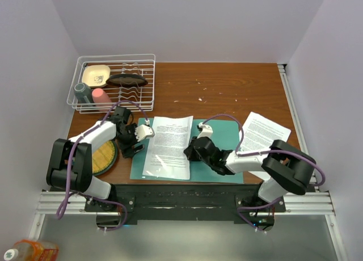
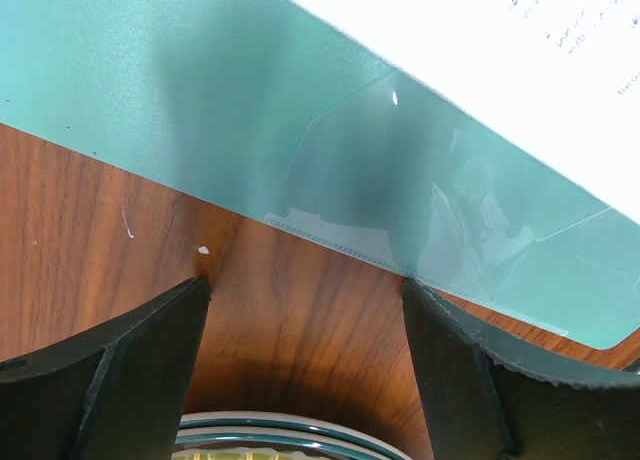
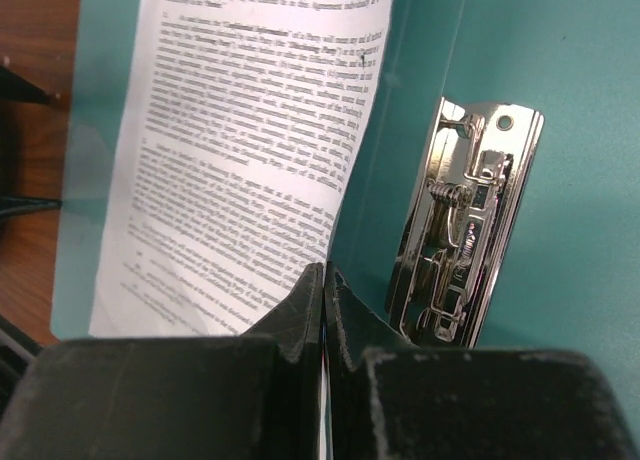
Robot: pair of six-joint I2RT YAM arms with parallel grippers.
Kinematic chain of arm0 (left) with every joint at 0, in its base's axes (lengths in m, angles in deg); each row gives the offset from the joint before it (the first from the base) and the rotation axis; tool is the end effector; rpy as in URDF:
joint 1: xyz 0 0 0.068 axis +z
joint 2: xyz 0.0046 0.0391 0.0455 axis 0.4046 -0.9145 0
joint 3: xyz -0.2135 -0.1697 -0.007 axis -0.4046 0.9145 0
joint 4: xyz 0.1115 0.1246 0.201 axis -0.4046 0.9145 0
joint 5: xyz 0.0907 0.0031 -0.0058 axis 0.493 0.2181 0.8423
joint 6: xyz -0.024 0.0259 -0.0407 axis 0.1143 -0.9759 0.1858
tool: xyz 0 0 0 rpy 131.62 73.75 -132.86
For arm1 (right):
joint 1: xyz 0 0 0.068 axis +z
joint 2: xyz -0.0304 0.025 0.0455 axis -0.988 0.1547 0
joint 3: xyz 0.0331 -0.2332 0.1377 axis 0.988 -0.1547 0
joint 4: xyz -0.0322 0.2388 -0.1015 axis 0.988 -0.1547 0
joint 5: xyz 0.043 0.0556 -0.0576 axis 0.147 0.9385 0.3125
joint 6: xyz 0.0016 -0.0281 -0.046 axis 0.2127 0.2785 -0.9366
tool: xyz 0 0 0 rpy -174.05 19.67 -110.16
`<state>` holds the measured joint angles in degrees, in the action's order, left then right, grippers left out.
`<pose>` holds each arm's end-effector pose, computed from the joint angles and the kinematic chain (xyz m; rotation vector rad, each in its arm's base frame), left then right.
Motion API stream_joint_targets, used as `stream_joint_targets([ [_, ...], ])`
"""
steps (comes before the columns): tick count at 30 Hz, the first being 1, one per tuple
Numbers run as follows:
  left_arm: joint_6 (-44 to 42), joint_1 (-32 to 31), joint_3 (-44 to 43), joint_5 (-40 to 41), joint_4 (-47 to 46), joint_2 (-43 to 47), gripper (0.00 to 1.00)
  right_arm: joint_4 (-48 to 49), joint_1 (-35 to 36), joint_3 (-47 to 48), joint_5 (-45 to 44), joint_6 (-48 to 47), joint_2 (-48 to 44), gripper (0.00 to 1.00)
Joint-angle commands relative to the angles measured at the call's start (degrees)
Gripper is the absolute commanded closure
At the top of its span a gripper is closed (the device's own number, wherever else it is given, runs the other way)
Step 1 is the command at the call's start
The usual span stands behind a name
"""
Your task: Put the files into the folder
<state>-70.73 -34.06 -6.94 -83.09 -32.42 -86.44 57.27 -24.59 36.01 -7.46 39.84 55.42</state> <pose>0.2363 -0.0507 0.1563 1.5159 2.4535 -0.2202 0.1628 0.2271 0.1444 0.0628 2.2335 0.7553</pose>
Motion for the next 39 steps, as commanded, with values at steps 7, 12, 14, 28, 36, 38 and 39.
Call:
stream_joint_targets([
  [7, 0.5, -0.1, 2.7, -2.1, 1.0, -0.4, 0.17, 2.6, 0.4, 7.4, -1.2, -0.9, 5.9, 1.00],
  [12, 0.6, -0.1, 2.6, -2.2, 1.0, -0.4, 0.17, 2.5, 0.4, 9.6, -0.7, -1.3, 7.1, 1.00],
  [14, 0.7, -0.1, 2.5, -2.2, 1.1, -0.4, 0.17, 2.4, 0.5, 9.9, -0.1, -1.1, 7.3, 1.00],
  [28, 0.7, -0.1, 2.8, -2.1, 1.3, 0.0, 0.18, -2.9, 2.3, 8.2, -0.6, 1.1, 1.1, 1.00],
  [36, 1.1, -0.1, 2.2, -2.5, 1.9, 0.3, 0.18, -2.7, 4.1, 8.6, 0.2, 4.8, 5.2, 1.00],
  [38, 0.9, -0.1, 2.4, -2.4, 1.9, 0.5, 0.19, -2.0, 4.7, 8.4, 0.2, 5.5, 5.9, 1.00],
  [39, 0.8, -0.1, 2.4, -2.4, 2.0, 0.6, 0.18, -1.6, 4.8, 8.2, 0.1, 5.7, 6.7, 1.00],
])
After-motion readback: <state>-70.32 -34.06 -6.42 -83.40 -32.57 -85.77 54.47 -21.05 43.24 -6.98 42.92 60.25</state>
